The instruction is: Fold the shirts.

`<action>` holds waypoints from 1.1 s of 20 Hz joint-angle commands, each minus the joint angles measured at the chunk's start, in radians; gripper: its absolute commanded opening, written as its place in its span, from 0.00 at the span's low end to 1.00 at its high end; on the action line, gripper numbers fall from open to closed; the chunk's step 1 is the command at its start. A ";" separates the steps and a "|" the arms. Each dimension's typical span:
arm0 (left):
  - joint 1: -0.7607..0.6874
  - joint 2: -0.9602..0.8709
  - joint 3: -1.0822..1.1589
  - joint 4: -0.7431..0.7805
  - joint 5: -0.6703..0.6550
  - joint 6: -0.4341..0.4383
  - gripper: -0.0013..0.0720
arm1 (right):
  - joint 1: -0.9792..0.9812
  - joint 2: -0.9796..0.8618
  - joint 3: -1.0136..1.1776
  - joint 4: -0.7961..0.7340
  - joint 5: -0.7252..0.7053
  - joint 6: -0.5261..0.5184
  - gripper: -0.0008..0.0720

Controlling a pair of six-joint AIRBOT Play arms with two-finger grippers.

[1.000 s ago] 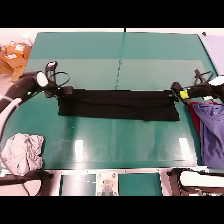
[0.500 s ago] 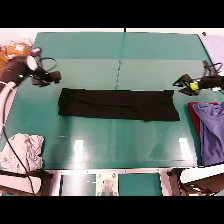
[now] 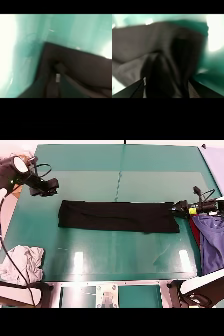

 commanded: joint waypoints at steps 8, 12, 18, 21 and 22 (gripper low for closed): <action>-0.095 -0.001 0.003 -0.096 0.008 0.099 0.20 | 0.024 -0.045 0.003 0.063 0.077 -0.093 0.07; -0.130 -0.001 0.003 -0.098 0.033 0.103 0.20 | 0.006 -0.045 0.065 0.056 0.096 -0.053 0.61; -0.133 -0.001 0.003 -0.098 0.038 0.103 0.20 | -0.079 -0.045 0.140 0.056 0.227 -0.036 0.87; -0.132 -0.001 0.003 -0.098 0.056 0.103 0.20 | -0.066 -0.046 0.101 0.051 0.216 -0.102 0.89; -0.133 -0.001 0.003 -0.098 0.060 0.103 0.20 | -0.055 -0.046 0.087 0.016 0.198 -0.133 0.89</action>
